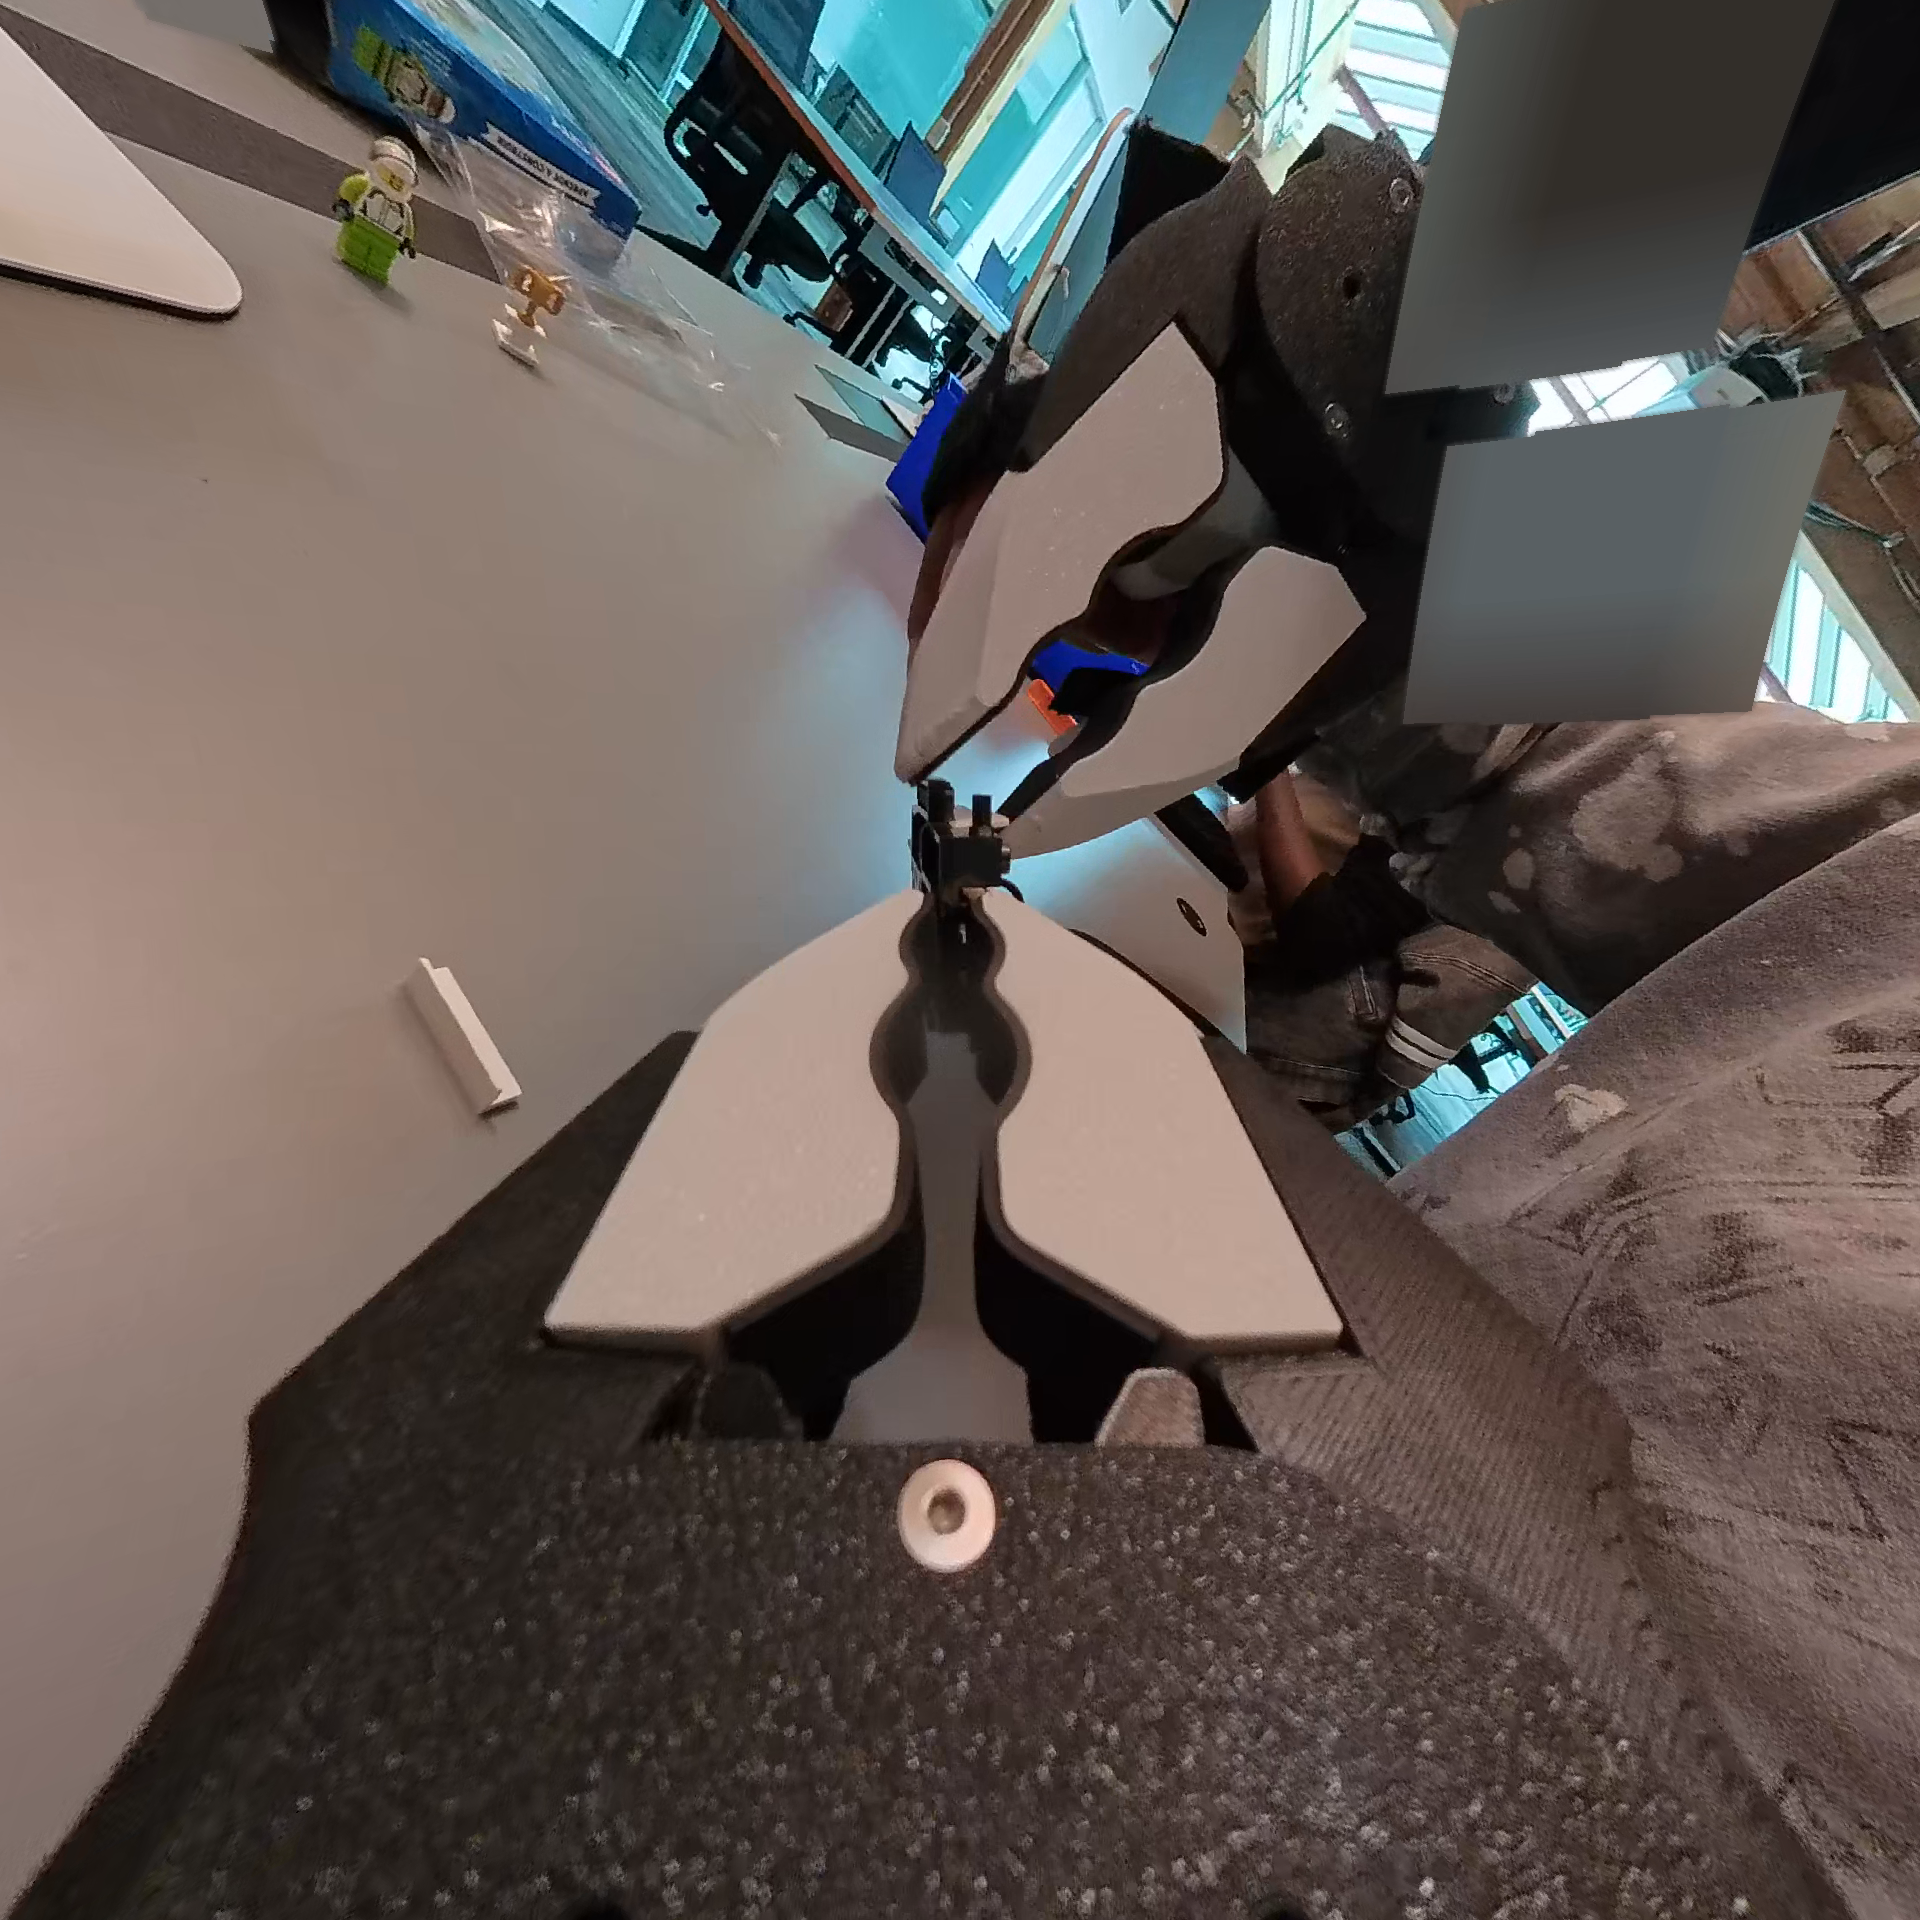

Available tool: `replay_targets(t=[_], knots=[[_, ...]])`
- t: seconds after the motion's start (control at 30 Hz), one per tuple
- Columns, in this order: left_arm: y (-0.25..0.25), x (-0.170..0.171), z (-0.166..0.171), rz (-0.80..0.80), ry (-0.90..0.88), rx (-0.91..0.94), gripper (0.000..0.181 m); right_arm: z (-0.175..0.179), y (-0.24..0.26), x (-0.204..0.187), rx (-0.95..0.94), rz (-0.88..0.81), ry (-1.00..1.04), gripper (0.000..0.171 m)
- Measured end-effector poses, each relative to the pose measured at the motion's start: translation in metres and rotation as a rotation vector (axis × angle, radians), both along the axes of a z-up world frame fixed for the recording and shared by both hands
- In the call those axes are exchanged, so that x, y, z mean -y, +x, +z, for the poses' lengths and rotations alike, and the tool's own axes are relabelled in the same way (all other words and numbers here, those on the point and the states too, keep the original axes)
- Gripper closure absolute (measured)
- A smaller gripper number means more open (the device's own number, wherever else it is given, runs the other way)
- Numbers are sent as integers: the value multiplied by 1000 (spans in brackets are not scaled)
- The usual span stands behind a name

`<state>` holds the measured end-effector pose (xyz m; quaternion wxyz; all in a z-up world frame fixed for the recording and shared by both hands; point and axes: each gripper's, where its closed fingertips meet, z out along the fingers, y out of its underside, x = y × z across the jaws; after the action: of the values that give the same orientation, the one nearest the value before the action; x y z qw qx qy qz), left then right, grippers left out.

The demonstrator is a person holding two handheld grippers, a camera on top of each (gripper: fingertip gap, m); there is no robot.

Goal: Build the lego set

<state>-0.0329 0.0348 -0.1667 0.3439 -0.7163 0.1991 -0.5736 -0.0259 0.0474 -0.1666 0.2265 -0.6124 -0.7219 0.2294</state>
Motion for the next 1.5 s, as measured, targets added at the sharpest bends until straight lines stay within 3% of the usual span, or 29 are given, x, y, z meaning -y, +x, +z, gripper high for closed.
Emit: replay_targets(t=[0.7, 1.23, 1.5], knots=[[-2, 6, 8, 9, 116, -22, 176, 4, -3, 5, -53, -73, 166, 158], [1, 8, 13, 6, 242, -67, 177, 14, 0, 8, -129, -170, 453, 156], [2, 10, 17, 14, 300, -90, 177, 32, -4, 12, -169, -158, 434, 151]])
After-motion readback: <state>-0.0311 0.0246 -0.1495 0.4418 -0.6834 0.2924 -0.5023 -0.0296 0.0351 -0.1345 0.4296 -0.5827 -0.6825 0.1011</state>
